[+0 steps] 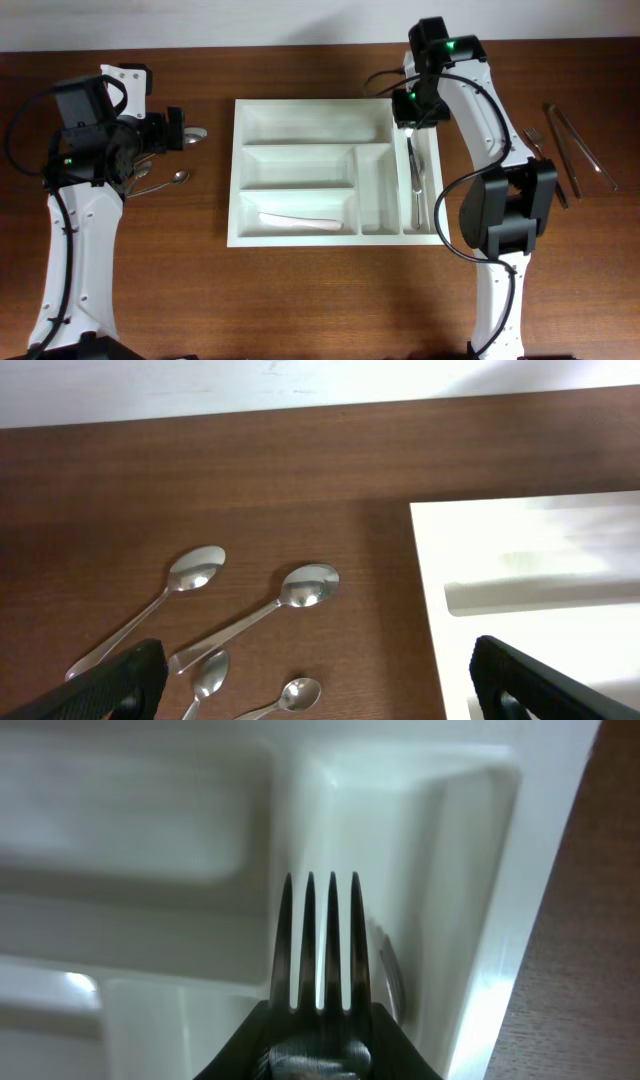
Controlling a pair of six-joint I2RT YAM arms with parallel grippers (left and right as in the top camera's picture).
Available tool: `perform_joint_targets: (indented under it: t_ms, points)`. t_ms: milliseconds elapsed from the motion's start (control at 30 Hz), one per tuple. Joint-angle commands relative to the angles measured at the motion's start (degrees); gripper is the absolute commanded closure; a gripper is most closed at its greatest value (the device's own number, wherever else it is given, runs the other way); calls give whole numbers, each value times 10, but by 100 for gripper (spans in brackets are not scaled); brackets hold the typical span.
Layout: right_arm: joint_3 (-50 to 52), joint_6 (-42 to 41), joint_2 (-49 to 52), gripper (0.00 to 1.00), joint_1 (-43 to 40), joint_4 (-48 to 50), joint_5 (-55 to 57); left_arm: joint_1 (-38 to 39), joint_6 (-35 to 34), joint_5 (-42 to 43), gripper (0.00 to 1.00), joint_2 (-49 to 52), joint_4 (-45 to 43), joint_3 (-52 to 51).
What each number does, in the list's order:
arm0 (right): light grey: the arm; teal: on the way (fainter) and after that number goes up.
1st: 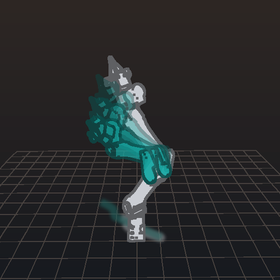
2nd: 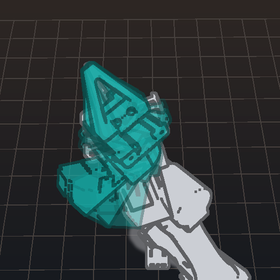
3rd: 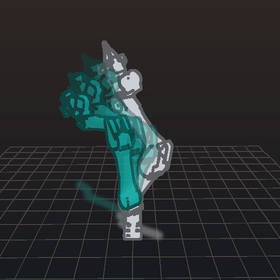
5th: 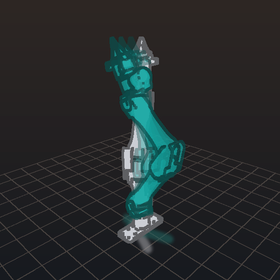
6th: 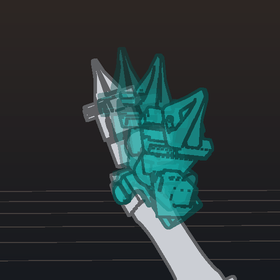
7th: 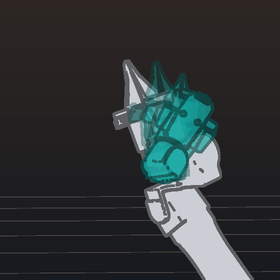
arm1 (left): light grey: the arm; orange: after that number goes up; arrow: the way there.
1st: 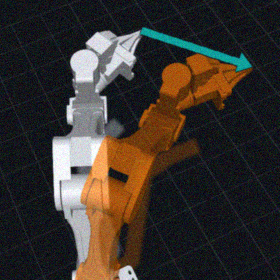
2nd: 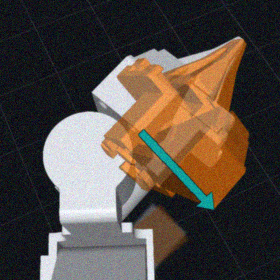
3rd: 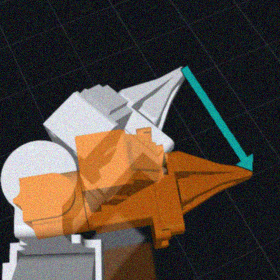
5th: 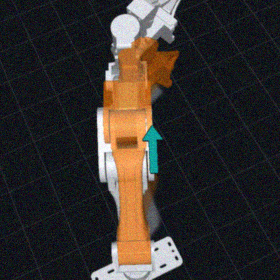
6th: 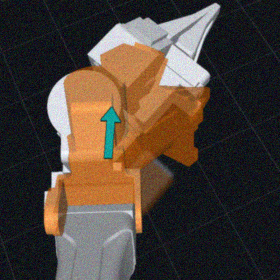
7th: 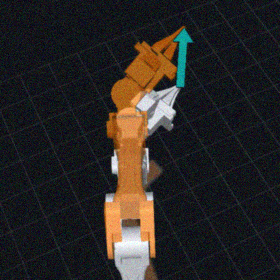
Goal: Pack container
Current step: 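Carry the fork into the tray's right narrow compartment and release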
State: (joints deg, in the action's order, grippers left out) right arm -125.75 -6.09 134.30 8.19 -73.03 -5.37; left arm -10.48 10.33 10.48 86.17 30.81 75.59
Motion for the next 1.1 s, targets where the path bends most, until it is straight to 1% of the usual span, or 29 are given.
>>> perform_joint_targets:
  t_ms: [0,233,267,333,400,500,567,667,733,767,867,1067]
  points:
    - [19,-9,3,88,-11,11,9,-2,9,-4,1,6,1,13]
    - [74,-9,7,87,-11,54,9,-2,9,-4,1,6,1,13]
    - [84,-9,7,84,-11,63,9,-2,9,-4,1,6,1,13]
    - [94,-9,7,72,-11,68,9,-2,9,-4,1,6,1,13]
    - [96,-9,7,67,-11,68,9,-2,9,-4,1,6,1,13]
    - [94,-9,6,56,-11,69,9,-2,9,-4,1,6,1,13]
    - [89,-8,3,54,-12,68,9,-2,9,-4,1,6,1,13]
    - [76,-2,-12,55,-15,64,21,-2,9,-4,1,6,1,13]
    - [63,-1,-28,55,-23,64,54,-2,9,-4,1,6,1,13]
    - [54,-1,-35,55,-29,64,74,-2,9,-4,1,6,1,13]
    - [25,21,-55,48,-62,64,113,-2,9,-4,1,6,1,13]
    - [3,88,-65,34,-171,64,118,-2,9,-4,1,6,1,13]
